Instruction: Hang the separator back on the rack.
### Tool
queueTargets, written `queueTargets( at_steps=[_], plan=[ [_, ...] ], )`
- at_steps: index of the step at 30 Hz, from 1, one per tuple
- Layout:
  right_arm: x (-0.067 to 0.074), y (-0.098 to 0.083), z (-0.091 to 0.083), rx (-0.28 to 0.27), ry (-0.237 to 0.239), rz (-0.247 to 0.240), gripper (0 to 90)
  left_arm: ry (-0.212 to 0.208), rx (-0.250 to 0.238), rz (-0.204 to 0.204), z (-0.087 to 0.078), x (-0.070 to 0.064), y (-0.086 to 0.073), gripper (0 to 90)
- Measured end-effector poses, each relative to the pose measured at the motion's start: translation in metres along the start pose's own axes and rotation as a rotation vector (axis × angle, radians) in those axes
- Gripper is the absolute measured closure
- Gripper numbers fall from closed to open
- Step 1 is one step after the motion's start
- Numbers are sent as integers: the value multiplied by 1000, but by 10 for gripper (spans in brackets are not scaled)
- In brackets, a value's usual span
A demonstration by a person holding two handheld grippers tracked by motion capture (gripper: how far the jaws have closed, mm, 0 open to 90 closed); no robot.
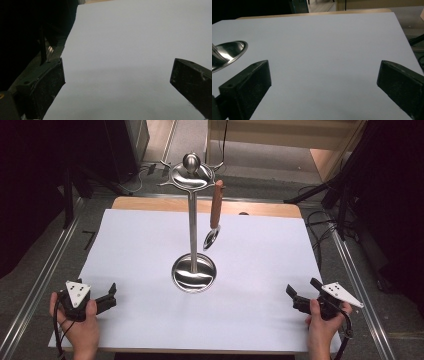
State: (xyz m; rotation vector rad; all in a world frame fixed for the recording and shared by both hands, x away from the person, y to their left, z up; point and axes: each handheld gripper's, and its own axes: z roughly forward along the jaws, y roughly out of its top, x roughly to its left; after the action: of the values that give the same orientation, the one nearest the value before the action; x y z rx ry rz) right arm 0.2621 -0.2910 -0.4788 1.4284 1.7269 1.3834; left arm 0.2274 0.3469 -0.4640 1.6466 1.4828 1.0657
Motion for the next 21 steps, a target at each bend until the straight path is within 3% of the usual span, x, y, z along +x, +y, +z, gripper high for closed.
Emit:
queueTargets(
  at_steps=[21],
  plan=[
    [-30,-11,-40,15,-83,-12,0,5,-1,6,0,-1,0,3]
  ],
)
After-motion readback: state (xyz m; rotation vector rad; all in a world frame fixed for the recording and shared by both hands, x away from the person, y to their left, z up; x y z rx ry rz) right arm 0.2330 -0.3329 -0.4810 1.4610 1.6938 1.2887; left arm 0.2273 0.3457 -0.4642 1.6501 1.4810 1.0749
